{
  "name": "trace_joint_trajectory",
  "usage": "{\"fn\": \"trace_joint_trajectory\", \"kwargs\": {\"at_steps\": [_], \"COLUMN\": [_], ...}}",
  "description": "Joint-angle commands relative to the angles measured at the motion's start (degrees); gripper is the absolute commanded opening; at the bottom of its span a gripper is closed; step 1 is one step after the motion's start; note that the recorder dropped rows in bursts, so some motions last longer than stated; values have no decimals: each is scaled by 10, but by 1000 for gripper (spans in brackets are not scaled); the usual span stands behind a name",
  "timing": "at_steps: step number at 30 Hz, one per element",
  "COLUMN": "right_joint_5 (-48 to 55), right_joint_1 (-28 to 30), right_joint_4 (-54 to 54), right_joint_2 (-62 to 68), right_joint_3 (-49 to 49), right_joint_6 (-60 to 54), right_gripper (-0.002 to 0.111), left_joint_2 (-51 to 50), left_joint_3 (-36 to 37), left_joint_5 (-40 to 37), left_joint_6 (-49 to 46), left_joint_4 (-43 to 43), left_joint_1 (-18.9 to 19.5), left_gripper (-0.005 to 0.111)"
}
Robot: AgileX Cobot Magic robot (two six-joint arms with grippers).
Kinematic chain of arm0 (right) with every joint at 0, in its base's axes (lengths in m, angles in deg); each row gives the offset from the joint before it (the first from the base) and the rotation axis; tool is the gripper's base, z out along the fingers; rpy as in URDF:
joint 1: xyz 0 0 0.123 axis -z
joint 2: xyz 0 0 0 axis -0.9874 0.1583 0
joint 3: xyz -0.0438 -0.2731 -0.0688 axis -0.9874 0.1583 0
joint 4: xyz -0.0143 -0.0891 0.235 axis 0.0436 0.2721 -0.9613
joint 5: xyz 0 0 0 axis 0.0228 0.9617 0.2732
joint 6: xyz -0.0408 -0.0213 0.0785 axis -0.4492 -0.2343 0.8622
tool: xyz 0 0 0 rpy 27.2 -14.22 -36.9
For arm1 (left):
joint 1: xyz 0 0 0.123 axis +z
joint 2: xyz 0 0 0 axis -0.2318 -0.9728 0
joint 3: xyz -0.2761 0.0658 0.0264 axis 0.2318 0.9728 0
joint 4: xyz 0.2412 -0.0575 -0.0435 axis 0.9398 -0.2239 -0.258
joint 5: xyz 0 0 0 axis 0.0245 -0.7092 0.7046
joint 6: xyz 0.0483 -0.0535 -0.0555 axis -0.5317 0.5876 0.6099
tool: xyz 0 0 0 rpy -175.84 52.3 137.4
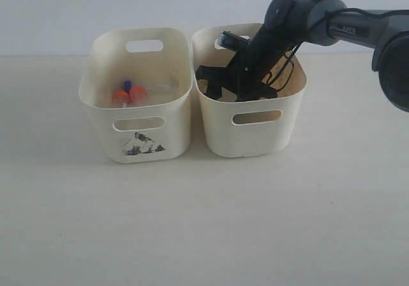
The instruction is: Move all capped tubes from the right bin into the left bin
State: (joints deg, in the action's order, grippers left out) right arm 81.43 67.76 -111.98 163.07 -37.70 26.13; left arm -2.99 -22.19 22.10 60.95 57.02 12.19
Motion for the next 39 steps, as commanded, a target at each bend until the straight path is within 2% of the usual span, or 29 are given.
{"fn": "trace_joint_trajectory", "kwargs": {"at_steps": [1,3,15,39], "right_joint_5": [1,6,11,-22], "right_joint_1": [-2,-2,-2,0], "right_joint_4": [53,73,88,81], "right_joint_2": [14,17,21,-63], "right_joint_3": [2,2,2,2], "right_joint_6": [30,39,51,53], "right_gripper": [62,56,0,0], "left_joint_2": [1,1,1,1], "left_joint_3": [-2,-2,-2,-2], "left_joint_5": [9,9,9,9], "left_joint_6": [7,7,7,7], "left_joint_4": [-1,-1,-1,-1], "left_joint_1": [1,1,1,1], "left_gripper": [4,4,4,4]}}
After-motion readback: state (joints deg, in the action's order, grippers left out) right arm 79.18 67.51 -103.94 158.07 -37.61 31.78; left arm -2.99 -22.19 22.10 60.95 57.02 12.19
